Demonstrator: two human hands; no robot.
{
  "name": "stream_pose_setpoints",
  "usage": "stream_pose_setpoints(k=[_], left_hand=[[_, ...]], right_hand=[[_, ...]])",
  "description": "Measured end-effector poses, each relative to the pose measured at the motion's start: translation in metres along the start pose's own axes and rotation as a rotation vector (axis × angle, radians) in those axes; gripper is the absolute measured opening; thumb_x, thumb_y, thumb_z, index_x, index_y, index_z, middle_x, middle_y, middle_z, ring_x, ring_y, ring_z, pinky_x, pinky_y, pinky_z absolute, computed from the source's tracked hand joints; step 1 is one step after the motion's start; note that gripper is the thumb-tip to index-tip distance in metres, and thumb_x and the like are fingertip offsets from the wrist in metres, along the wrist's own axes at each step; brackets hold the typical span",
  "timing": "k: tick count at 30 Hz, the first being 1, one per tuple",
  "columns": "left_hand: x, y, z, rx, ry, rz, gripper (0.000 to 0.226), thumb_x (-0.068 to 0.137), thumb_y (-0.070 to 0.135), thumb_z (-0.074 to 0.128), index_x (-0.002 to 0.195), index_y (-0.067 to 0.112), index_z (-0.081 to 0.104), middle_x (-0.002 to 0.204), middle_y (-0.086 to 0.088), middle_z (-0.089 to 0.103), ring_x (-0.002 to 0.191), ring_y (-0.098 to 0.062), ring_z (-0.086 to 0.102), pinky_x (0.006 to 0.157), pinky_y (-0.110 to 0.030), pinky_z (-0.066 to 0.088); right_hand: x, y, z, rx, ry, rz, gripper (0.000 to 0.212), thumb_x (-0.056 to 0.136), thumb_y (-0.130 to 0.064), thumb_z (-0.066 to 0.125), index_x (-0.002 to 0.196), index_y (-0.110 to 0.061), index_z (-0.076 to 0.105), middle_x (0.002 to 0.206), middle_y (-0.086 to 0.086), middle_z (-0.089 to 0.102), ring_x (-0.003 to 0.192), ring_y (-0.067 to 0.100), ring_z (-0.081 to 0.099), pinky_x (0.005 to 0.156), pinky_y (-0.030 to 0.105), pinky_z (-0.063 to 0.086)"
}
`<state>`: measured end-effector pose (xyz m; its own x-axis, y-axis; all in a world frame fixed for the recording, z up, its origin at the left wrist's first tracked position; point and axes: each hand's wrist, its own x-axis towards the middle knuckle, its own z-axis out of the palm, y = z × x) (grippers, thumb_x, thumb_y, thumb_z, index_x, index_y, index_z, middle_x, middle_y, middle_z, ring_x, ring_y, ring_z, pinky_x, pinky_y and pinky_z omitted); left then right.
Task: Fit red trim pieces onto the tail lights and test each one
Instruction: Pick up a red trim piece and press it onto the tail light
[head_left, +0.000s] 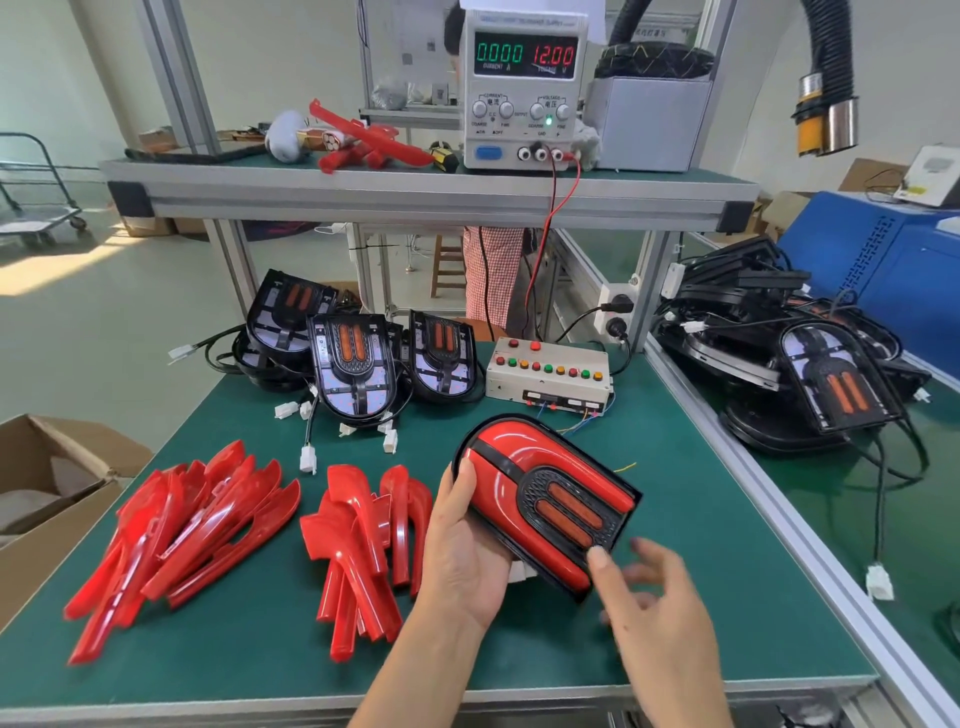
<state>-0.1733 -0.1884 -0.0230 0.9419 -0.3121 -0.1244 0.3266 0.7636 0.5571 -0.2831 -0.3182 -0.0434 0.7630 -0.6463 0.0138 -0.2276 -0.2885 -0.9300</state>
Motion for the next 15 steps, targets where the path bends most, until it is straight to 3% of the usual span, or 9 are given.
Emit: stream_pose_setpoints(k=[2, 5, 7, 10, 12, 15], left_hand=[[0.0, 0.0, -0.001, 0.105, -0.032, 0.031, 0.036, 0.09, 0.037, 0.065, 0.122, 0.019, 0.066, 0.119, -0.012, 0.072, 0.098, -0.026, 0.071, 0.075, -0.043, 0.06], [-0.002, -0.006, 0.001, 0.302, -0.096, 0.085, 0.036, 0.093, 0.034, 0.066, 0.127, 0.023, 0.064, 0.123, -0.009, 0.071, 0.103, -0.02, 0.071, 0.075, -0.031, 0.059], [-0.005, -0.012, 0.004, 0.429, -0.148, 0.129, 0.037, 0.095, 0.034, 0.065, 0.131, 0.026, 0.062, 0.13, -0.006, 0.068, 0.117, -0.019, 0.067, 0.085, -0.025, 0.057], [-0.006, -0.017, 0.009, 0.588, -0.202, 0.18, 0.042, 0.096, 0.039, 0.065, 0.135, 0.025, 0.059, 0.137, -0.004, 0.064, 0.131, -0.02, 0.058, 0.101, -0.027, 0.05], [-0.004, -0.017, 0.011, 0.639, -0.251, 0.182, 0.042, 0.098, 0.039, 0.064, 0.137, 0.024, 0.058, 0.137, -0.006, 0.064, 0.131, -0.022, 0.057, 0.102, -0.027, 0.049], [-0.004, -0.015, 0.012, 0.688, -0.306, 0.226, 0.037, 0.101, 0.036, 0.06, 0.136, 0.024, 0.058, 0.136, -0.004, 0.064, 0.131, -0.02, 0.057, 0.103, -0.025, 0.048]], right_hand=[[0.007, -0.008, -0.01, -0.112, 0.191, -0.153, 0.067, 0.075, -0.078, 0.062, 0.119, -0.028, 0.057, 0.101, -0.012, 0.052, 0.084, 0.014, 0.059, 0.081, 0.038, 0.048], [0.025, -0.032, -0.016, -0.253, 0.213, -0.476, 0.054, 0.09, -0.061, 0.064, 0.12, -0.017, 0.063, 0.111, -0.005, 0.055, 0.107, 0.02, 0.052, 0.1, 0.043, 0.043], [0.039, -0.053, -0.015, -0.349, 0.117, -0.591, 0.06, 0.085, -0.063, 0.058, 0.127, -0.02, 0.063, 0.122, -0.004, 0.057, 0.119, 0.017, 0.048, 0.106, 0.038, 0.036], [0.06, -0.077, -0.012, -0.388, -0.143, -0.581, 0.06, 0.085, -0.069, 0.053, 0.132, -0.034, 0.059, 0.126, -0.016, 0.057, 0.123, 0.003, 0.049, 0.108, 0.032, 0.035], [0.074, -0.087, -0.014, -0.363, -0.353, -0.529, 0.049, 0.082, -0.068, 0.057, 0.122, -0.041, 0.063, 0.118, -0.026, 0.063, 0.113, -0.008, 0.055, 0.104, 0.027, 0.043], [0.088, -0.092, -0.019, -0.313, -0.516, -0.486, 0.029, 0.083, -0.062, 0.064, 0.104, -0.043, 0.069, 0.105, -0.028, 0.071, 0.102, -0.007, 0.064, 0.092, 0.024, 0.05]])
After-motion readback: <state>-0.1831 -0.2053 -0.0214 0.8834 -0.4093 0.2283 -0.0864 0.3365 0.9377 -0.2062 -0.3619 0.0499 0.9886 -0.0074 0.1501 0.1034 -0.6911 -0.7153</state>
